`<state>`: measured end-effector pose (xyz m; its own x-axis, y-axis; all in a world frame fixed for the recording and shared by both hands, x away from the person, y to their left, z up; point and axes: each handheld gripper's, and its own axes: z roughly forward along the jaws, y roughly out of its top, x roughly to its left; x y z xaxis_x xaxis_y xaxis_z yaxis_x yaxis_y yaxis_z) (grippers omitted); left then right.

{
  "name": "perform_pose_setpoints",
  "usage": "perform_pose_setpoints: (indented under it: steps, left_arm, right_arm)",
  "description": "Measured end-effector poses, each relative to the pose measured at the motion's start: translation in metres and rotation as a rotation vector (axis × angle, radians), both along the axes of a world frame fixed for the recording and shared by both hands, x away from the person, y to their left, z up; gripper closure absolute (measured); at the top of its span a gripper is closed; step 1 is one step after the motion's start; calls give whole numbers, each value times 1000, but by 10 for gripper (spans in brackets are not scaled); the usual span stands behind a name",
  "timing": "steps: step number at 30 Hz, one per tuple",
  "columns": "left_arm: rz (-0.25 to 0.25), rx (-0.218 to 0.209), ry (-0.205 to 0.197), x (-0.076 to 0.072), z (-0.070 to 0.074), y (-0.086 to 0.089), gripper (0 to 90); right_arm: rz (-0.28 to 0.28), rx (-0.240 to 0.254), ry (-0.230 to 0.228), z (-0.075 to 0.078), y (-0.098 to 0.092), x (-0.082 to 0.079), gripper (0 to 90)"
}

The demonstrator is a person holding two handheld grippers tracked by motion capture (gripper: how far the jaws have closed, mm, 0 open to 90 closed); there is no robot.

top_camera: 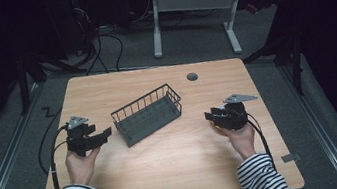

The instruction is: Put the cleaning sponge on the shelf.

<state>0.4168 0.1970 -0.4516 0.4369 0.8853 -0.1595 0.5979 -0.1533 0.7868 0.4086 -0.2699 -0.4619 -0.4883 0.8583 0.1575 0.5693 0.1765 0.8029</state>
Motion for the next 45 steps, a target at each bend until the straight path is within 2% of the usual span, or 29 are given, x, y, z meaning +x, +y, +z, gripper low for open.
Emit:
perform_pose_setpoints:
  steps: [3, 5, 7, 10, 12, 13, 15, 19, 24, 25, 28, 32, 37, 42, 45]
  left_arm:
    - [-11, 18, -21, 6, 8, -8, 381]
    - [-11, 10, -22, 7, 10, -8, 391]
    - [-6, 0, -12, 14, 13, -10, 394]
    - [-7, -20, -6, 20, 14, -10, 422]
    - [-16, -43, 15, 28, 14, -8, 469]
    - [-18, -43, 21, 30, 14, -9, 487]
    - [-19, -37, 23, 31, 14, -9, 520]
    - [-15, -65, 20, 40, 13, -12, 555]
    - [-15, -50, 30, 45, 9, -14, 562]
    - [-12, -37, 20, 45, 8, -16, 555]
    - [-15, -39, 18, 46, 7, -19, 541]
    - [-20, -34, 19, 49, 5, -21, 565]
    - [-20, -32, 18, 52, 3, -22, 600]
    - [-32, -36, 27, 53, 1, -24, 668]
    - [-52, -34, 31, 52, 0, -26, 714]
  right_arm:
    - [29, 21, -10, 8, 13, 9, 674]
    - [37, 26, -8, 9, 15, 11, 677]
    - [63, 1, 0, 15, 27, 20, 681]
    - [73, -10, 3, 18, 33, 25, 681]
    - [78, -2, 5, 24, 42, 34, 675]
    - [80, 28, 13, 26, 44, 38, 666]
    - [78, 39, 11, 30, 48, 43, 647]
    - [68, -4, 23, 35, 59, 59, 638]
    - [49, -45, 39, 35, 68, 73, 615]
    - [42, -66, 33, 35, 74, 78, 606]
    - [44, -98, 40, 33, 81, 83, 601]
    - [40, -105, 63, 29, 85, 90, 603]
    - [36, -87, 97, 22, 87, 96, 625]
    - [50, -87, 101, 22, 88, 97, 685]
    - [65, -109, 102, 23, 91, 96, 727]
